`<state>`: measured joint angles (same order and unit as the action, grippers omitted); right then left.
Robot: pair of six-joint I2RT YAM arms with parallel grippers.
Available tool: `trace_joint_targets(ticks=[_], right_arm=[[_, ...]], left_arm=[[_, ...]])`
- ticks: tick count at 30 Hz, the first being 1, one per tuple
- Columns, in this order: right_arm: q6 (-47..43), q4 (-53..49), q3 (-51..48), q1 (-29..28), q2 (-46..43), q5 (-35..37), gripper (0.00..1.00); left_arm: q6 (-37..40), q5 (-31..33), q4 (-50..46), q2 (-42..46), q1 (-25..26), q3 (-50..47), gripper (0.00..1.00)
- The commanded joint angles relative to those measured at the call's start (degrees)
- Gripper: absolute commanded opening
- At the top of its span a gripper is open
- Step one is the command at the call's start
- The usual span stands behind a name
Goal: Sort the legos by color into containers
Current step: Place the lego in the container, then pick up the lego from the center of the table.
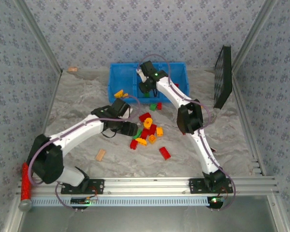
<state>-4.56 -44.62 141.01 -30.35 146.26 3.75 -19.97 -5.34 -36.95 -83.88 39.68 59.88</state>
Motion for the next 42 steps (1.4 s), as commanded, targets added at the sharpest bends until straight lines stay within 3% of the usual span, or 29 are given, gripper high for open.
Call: trace_joint_targets(ticks=[1,5,9,23,34,42], right_arm=[[-1.3,0.6,-1.0,-0.1,-0.8,1.2,0.43],[-1.2,1.5,-3.2,-0.1,-2.8,0.8,0.51],[-0.9,3.4,-6.7,0.0,-6.2,0.1,0.65],[2.9,9.5,-24.6,2.7,-27.3,-6.3,0.59],[7.9,8.7,-46.3,6.4,-51.4,-2.4,0.59],[9.4,4.6,-58.0,7.8,-61.0,-0.5,0.59]], left_arm=[[2.6,1.9,2.8,-3.0,1.9,2.9,0.73],[2.6,2.0,4.9,-6.3,2.8,3.4,0.72],[3.0,2.1,5.9,-9.5,3.3,4.9,0.72],[4.9,2.3,5.9,-16.5,4.3,7.1,0.68],[2.2,1.5,6.5,-20.4,3.9,6.0,0.63],[0.9,-0.5,7.6,-19.8,1.4,3.0,0.54]])
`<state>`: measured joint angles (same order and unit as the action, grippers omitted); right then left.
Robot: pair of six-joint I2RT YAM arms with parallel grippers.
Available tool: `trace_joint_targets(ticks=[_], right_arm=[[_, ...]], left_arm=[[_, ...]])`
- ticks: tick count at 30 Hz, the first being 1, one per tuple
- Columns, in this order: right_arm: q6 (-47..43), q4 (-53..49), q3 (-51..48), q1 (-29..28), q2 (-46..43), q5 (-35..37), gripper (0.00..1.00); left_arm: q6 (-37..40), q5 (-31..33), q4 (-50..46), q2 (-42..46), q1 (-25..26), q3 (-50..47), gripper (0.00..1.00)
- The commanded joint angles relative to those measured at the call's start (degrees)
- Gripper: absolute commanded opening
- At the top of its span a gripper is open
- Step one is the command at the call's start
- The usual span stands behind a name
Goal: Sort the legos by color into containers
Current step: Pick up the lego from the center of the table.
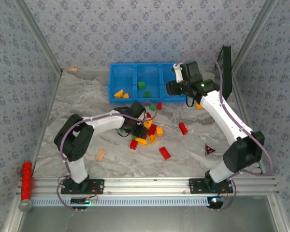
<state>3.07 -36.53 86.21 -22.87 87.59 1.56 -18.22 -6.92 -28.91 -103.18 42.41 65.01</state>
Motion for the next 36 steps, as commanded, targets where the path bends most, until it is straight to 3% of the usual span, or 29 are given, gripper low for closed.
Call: trace_joint_targets(ticks=[1,13,24,36], right_arm=[[2.1,-3.9,-4.3,0.4,-3.4,1.9,0.59],[6.4,-10.0,-14.3,0.7,-13.8,-1.1,0.59],[8.7,-8.0,-19.3,0.4,-14.6,-4.3,0.59],[9.1,-8.7,-19.5,0.0,-13.4,-5.1,0.59]], left_arm=[[-0.9,1.0,-0.6,-0.5,-1.7,-2.3,0.53],[-0.7,-1.0,-1.0,0.3,-3.8,-3.9,0.46],[-2.0,-3.0,0.0,5.5,-4.7,-8.0,0.54],[-2.4,-8.0,2.8,9.5,-6.7,-10.7,0.55]])
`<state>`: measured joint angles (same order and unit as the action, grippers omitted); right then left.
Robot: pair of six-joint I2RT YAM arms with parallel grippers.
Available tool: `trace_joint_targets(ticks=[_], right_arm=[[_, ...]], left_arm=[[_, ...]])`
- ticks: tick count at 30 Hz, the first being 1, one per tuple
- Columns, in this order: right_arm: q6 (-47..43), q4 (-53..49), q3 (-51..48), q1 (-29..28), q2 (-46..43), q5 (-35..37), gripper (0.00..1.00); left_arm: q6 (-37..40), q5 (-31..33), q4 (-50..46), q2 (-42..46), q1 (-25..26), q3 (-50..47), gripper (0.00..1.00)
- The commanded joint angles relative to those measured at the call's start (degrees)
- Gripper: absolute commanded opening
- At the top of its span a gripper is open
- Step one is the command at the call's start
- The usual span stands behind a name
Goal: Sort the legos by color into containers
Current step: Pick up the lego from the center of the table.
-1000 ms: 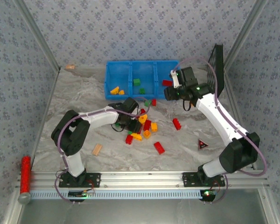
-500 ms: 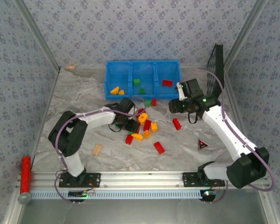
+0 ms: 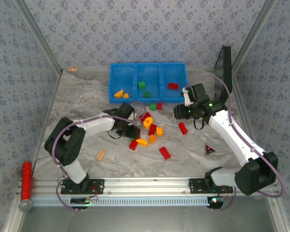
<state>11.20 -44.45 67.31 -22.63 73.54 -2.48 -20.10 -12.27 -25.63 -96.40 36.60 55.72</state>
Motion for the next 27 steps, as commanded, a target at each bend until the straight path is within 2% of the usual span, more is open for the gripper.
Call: trace_joint_targets(ticks=[1,6,9,12,27], right_arm=[[1.0,-0.6,-0.7,-0.3,1.0,-1.2,0.59],[1.4,0.0,-0.9,-0.4,2.3,-2.2,0.59],[1.5,0.3,-0.9,-0.5,3.1,-2.4,0.59],[1.5,0.4,-0.9,-0.5,3.8,-2.4,0.59],[1.3,-0.4,-1.1,-0.6,4.5,-2.1,0.58]], left_arm=[[-0.8,-3.5,0.2,3.5,-1.4,-2.0,0.56],[-1.3,-5.9,1.1,5.5,-3.4,-3.5,0.68],[-1.4,-6.9,1.9,6.6,-4.1,-4.3,0.71],[-1.9,-8.7,3.1,7.4,-5.1,-5.3,0.69],[-1.3,-8.6,1.4,5.5,-4.8,-5.2,0.62]])
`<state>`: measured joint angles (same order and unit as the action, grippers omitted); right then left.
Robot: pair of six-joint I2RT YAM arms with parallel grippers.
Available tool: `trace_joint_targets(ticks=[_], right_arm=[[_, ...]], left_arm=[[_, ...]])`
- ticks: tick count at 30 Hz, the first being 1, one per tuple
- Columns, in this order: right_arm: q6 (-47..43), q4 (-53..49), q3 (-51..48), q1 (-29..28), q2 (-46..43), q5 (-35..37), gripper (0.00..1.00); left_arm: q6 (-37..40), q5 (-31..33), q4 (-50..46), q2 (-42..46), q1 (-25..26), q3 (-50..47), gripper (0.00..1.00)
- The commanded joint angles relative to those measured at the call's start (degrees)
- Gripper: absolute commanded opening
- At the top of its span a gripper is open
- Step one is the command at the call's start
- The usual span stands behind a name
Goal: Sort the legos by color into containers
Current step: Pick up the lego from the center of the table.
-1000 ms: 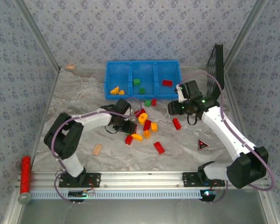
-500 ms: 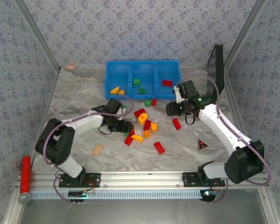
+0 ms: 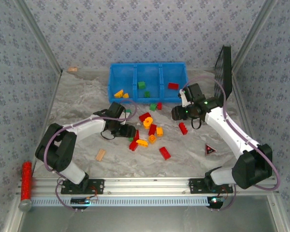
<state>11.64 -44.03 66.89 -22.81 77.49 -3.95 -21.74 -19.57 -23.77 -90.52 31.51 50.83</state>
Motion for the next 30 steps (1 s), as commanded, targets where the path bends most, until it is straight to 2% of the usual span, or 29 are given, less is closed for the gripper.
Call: trace_joint_targets(ticks=[1,12,22,30], right_arm=[[0.8,-0.8,-0.8,-0.4,0.5,-0.5,0.59],[0.9,-1.2,-1.5,-0.4,-0.2,-0.2,0.58],[1.2,-1.6,-3.6,-0.5,-1.6,-1.0,0.58],[3.9,-0.8,-8.0,-1.4,-3.3,-5.0,0.58]], left_arm=[[0.3,-1.0,-0.8,-0.5,0.3,-0.2,0.62],[-0.1,5.1,-5.2,-2.9,3.1,2.2,0.57],[-1.4,5.6,-6.1,-1.5,3.1,1.9,0.36],[-1.3,6.2,-7.4,0.8,2.3,2.2,0.24]])
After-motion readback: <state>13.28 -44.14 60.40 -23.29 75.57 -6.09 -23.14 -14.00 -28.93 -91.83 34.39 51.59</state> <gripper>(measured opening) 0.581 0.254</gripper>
